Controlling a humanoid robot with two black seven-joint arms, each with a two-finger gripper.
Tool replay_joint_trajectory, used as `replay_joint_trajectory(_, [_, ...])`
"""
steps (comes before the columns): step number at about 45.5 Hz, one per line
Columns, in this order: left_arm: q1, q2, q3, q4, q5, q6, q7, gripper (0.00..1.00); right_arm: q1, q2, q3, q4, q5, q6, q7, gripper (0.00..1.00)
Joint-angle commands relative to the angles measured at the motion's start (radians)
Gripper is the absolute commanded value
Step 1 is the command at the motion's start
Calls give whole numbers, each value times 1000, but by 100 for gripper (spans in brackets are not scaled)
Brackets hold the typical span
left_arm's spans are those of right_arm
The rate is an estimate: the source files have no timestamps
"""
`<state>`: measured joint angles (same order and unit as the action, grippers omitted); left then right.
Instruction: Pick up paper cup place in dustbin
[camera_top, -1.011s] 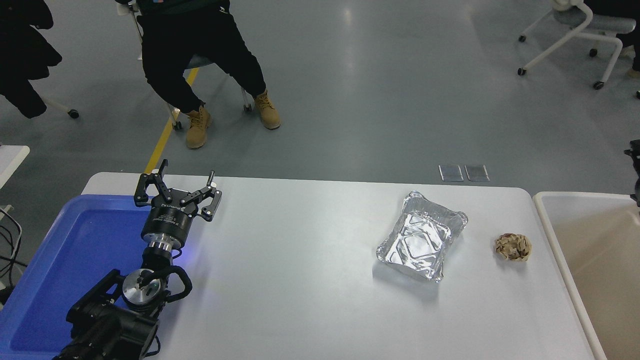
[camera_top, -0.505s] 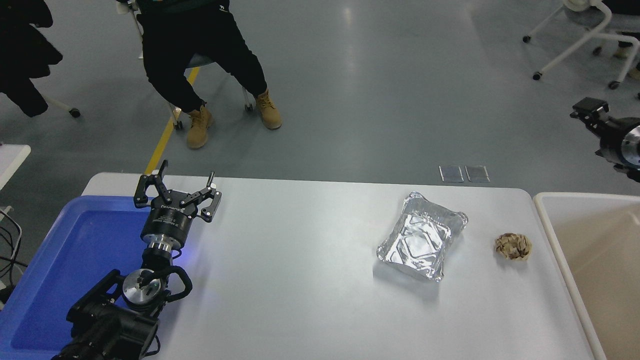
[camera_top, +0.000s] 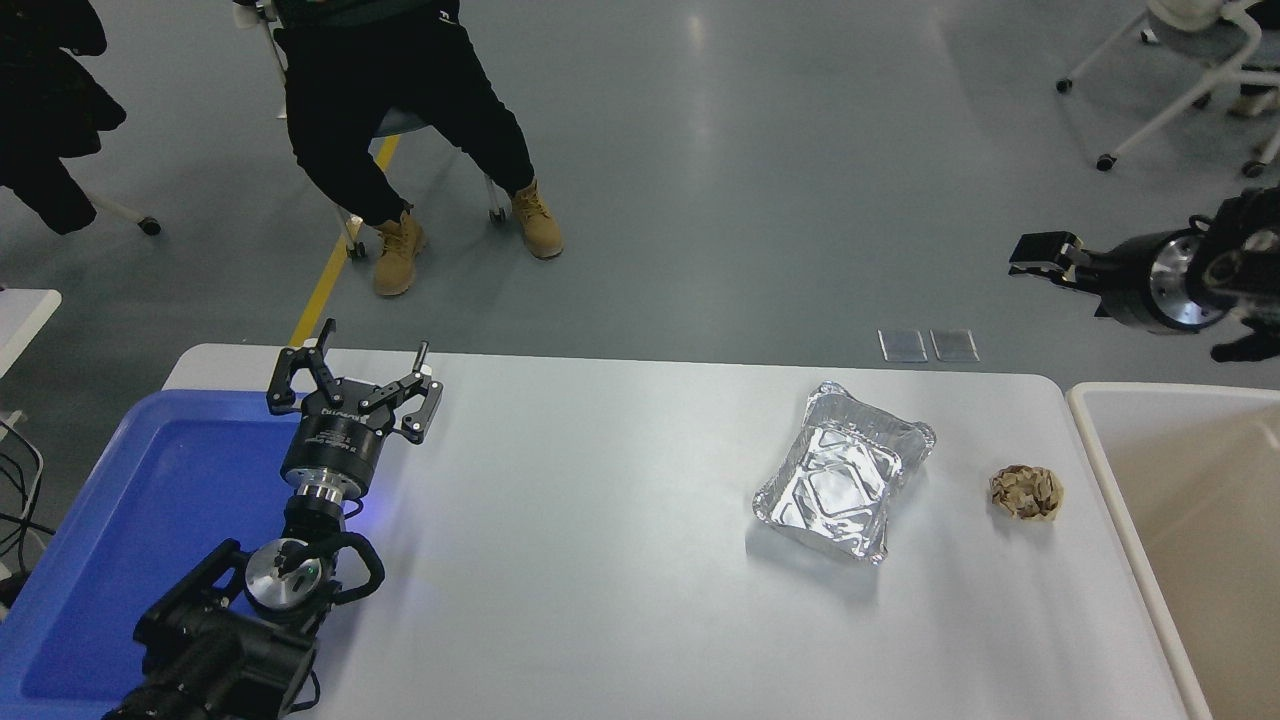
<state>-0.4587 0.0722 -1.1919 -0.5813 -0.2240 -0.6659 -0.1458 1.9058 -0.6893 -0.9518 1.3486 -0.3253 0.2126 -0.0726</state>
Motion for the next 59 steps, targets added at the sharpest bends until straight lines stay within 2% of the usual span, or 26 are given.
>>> replay_joint_trajectory(1, [0, 0, 0, 0, 0, 0, 0, 99, 208, -42, -41, 173, -86, 238, -1, 100])
replay_joint_trajectory(6, [0, 0, 0, 0, -1, 0, 0, 99, 306, -61, -47, 198, -87, 419, -1, 100])
replay_joint_trajectory(15, [0, 0, 0, 0, -1, 0, 0, 99, 381, -27, -105, 242, -86, 531, -10, 100])
replay_joint_trajectory(22, [0, 0, 0, 0, -1, 0, 0, 99, 478, 14, -245, 274, -86, 542, -12, 100])
replay_joint_trajectory(36, [0, 0, 0, 0, -1, 0, 0, 99, 507, 85, -300, 284, -64, 554, -3, 100])
replay_joint_trajectory(59, [0, 0, 0, 0, -1, 0, 0, 99, 504, 293, -309, 276, 152, 573, -1, 100])
